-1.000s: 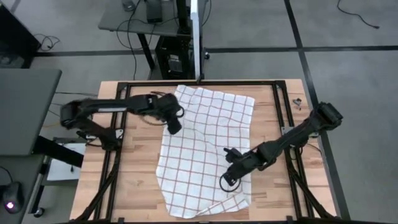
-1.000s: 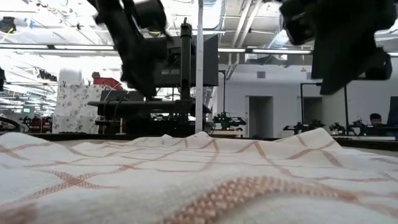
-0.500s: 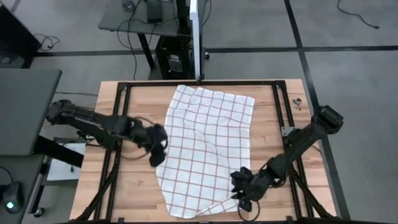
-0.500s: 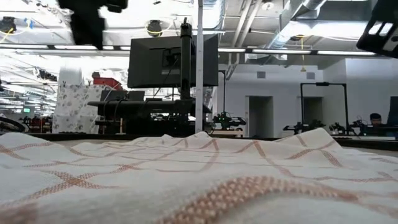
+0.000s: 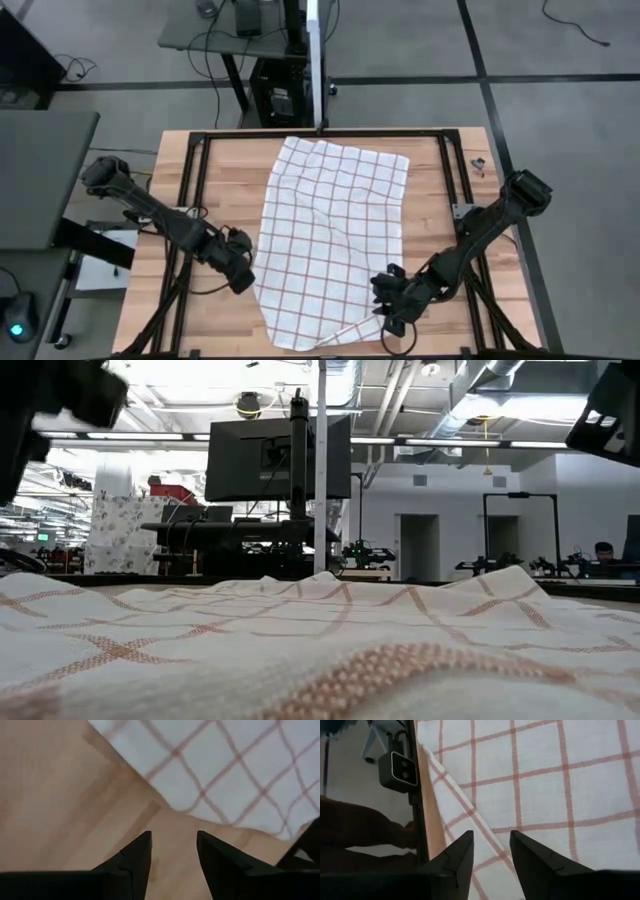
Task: Roll towel
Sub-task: Fold the white towel
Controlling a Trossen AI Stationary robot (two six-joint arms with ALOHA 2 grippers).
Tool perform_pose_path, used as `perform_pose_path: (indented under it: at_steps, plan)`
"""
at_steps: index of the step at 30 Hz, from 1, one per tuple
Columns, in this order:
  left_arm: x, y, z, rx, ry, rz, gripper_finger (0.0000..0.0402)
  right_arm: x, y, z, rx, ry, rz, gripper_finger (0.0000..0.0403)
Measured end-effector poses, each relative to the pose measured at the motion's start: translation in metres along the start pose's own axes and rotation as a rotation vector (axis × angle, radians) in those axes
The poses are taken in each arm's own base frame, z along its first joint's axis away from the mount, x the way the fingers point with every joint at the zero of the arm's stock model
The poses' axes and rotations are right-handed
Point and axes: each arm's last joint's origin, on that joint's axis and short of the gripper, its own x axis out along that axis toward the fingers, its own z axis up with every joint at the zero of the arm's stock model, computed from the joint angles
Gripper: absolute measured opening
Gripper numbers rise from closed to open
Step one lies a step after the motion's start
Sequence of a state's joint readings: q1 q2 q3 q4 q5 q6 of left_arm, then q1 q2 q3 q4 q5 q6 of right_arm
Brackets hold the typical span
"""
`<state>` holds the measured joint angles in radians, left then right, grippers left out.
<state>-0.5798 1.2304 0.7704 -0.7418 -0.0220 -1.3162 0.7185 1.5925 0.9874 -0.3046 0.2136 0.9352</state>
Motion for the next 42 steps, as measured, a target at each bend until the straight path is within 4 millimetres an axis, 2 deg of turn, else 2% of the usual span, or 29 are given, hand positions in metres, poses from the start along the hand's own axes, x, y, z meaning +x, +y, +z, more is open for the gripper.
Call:
perform_pose_path:
  at_steps: [6,12,16,22,27,30,35,38,42]
  plan:
    - [0.037,0.015,-0.002,-0.046,-0.031,-0.169,0.0175,-0.002,0.006,-0.009,-0.022,0.020,0.013,0.0124]
    - [0.060,0.037,-0.007,-0.040,-0.060,-0.179,0.0185,-0.004,0.011,-0.016,-0.017,0.035,0.026,0.0124]
    - [0.068,0.043,-0.008,-0.006,-0.114,-0.249,0.0185,-0.004,0.010,-0.016,-0.016,0.035,0.026,0.0124]
    - [0.070,0.042,-0.007,0.087,-0.157,-0.298,0.0185,-0.003,0.008,-0.012,-0.067,0.028,0.019,0.0124]
    - [0.076,0.035,-0.005,0.140,-0.193,-0.341,0.0185,0.001,-0.003,0.003,-0.043,0.003,-0.013,0.0124]
    - [0.087,0.028,-0.006,0.152,-0.170,-0.392,0.0185,0.003,-0.011,0.013,-0.023,-0.013,-0.034,0.0123]
    - [0.099,0.018,-0.012,0.173,-0.076,-0.469,0.0185,0.006,-0.022,0.026,-0.061,-0.033,-0.060,0.0123]
    - [0.098,0.013,-0.015,0.174,0.005,-0.502,0.0185,0.007,-0.029,0.033,-0.107,-0.038,-0.080,0.0123]
    - [0.092,0.011,-0.018,0.093,0.147,-0.545,0.0185,0.008,-0.044,0.041,-0.133,-0.017,-0.141,0.0123]
